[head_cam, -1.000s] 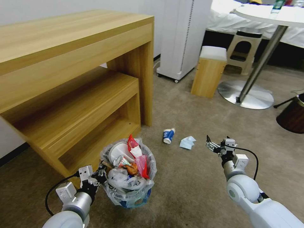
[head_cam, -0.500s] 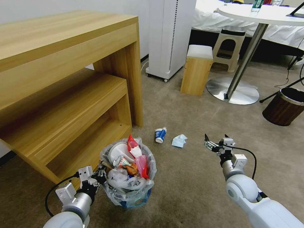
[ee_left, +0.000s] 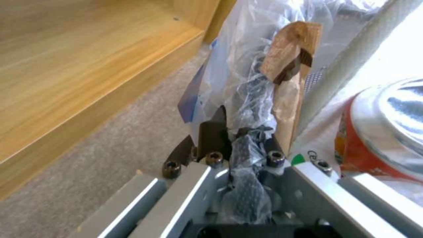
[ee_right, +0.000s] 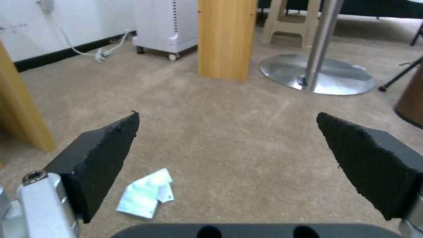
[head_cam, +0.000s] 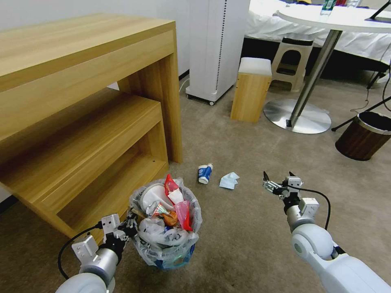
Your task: Pick up the trash bin and place the garbage on the floor into it.
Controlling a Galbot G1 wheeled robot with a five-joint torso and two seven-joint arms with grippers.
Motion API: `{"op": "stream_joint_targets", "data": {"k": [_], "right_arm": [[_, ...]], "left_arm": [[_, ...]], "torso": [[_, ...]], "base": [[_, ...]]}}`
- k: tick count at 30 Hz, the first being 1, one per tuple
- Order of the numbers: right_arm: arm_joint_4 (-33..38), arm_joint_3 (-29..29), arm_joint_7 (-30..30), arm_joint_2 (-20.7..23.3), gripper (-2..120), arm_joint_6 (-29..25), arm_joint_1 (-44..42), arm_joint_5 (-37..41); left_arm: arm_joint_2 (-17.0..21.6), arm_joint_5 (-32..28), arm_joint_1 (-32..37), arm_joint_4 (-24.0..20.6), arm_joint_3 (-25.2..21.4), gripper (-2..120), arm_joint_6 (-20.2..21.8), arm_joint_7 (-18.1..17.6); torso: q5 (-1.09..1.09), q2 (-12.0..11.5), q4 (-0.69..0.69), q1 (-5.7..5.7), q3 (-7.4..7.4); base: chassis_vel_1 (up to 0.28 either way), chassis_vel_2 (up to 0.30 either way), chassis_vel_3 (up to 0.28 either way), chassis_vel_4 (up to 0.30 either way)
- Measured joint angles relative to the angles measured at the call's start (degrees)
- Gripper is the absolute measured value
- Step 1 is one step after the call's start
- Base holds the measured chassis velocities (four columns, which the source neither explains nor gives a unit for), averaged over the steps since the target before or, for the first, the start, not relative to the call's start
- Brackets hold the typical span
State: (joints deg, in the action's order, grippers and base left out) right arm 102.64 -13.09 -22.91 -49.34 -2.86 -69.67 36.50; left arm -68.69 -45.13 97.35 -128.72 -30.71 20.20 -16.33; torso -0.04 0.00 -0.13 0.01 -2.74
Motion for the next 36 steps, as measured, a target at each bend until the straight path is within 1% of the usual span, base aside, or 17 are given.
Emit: {"op": "stream_joint_targets", "data": {"k": [6, 11, 36], "right_arm": [[0.18, -0.28, 0.06, 0.04, 100, -0.11, -0.33, -0.16], [0.28, -0.67, 0.12, 0.08, 100, -0.48, -0.69, -0.48], [-0.36, -1.52, -1.07, -0.58, 100, -1.9, -1.97, -4.11]], "left_arm": [[-0.05, 0.18, 0.42, -0.06, 0.09, 1, -0.32, 0.09], [-0.07, 0.12, 0.37, -0.13, 0.16, 1, -0.61, -0.03], [-0.96, 0.43, 0.88, -0.63, 0.26, 1, -0.83, -0.1]], "torso": [[0.0, 0.0, -0.02, 0.0, 0.0], [0.0, 0.0, 0.01, 0.0, 0.0], [0.0, 0.0, 0.0, 0.0, 0.0]], "base": [[-0.014, -0.016, -0.014, -0.017], [0.0, 0.0, 0.0, 0.0], [0.0, 0.0, 0.0, 0.0]]}}
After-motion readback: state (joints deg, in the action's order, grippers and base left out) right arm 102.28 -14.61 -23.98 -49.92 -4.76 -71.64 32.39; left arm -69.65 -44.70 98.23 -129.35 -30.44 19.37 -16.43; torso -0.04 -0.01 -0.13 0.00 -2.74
